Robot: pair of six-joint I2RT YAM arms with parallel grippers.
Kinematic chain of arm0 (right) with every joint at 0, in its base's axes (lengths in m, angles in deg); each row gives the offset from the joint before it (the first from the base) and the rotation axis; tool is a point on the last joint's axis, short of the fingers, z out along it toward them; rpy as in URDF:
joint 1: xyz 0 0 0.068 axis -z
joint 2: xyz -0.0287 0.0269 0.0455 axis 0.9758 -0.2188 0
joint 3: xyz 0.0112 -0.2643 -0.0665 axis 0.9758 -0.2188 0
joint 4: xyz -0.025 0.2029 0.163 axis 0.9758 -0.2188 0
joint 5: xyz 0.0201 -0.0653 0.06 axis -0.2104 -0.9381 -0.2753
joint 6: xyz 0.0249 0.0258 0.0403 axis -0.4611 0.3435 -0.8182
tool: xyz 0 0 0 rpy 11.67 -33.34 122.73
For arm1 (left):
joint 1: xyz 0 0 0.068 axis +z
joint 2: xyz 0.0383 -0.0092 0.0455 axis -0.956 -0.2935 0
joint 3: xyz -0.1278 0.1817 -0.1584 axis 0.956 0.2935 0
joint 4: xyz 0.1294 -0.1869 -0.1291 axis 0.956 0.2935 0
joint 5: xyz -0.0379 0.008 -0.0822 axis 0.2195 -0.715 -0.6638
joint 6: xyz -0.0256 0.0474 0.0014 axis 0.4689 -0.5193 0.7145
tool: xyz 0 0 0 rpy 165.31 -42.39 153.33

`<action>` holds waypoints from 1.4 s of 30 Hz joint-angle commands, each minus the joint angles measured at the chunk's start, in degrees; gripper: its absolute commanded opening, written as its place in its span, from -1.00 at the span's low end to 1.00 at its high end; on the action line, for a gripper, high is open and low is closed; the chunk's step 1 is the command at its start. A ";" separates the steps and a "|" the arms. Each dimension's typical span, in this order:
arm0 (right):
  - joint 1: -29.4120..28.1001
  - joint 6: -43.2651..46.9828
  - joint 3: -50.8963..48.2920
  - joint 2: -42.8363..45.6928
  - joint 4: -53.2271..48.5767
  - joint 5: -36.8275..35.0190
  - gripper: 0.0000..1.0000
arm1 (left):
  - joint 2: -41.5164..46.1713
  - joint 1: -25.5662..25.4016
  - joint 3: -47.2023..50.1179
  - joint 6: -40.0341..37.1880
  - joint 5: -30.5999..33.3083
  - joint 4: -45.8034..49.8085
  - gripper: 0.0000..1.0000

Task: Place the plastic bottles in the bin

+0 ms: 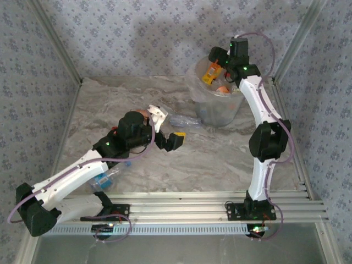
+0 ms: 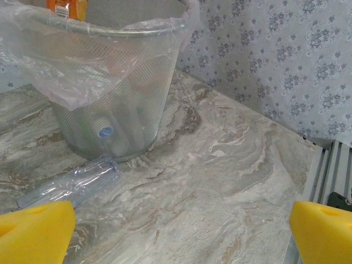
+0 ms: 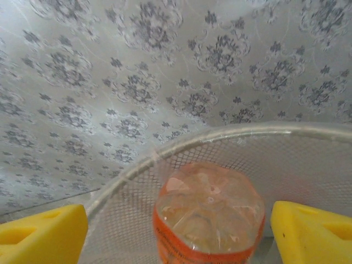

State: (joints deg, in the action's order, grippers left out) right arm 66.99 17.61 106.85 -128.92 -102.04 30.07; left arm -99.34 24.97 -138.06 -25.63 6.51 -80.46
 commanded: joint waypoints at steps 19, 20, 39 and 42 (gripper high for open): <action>-12.39 21.61 -29.62 39.92 -10.15 13.20 0.99 | 3.20 1.77 -2.01 -7.84 7.99 3.83 0.99; -13.95 22.34 -30.53 40.37 -10.82 13.21 1.00 | 3.61 1.82 -1.54 -7.48 9.18 3.11 0.99; -30.84 34.23 -22.82 16.20 -24.27 -4.67 1.00 | 9.49 1.80 2.96 -7.87 26.11 0.84 0.99; -30.94 34.59 -20.36 11.51 -24.99 -5.21 1.00 | 9.41 1.75 2.68 -8.34 27.27 1.83 0.99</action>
State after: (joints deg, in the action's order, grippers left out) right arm 36.21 49.92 83.29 -114.67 -123.85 27.58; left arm -91.03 26.45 -135.02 -32.66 31.62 -79.00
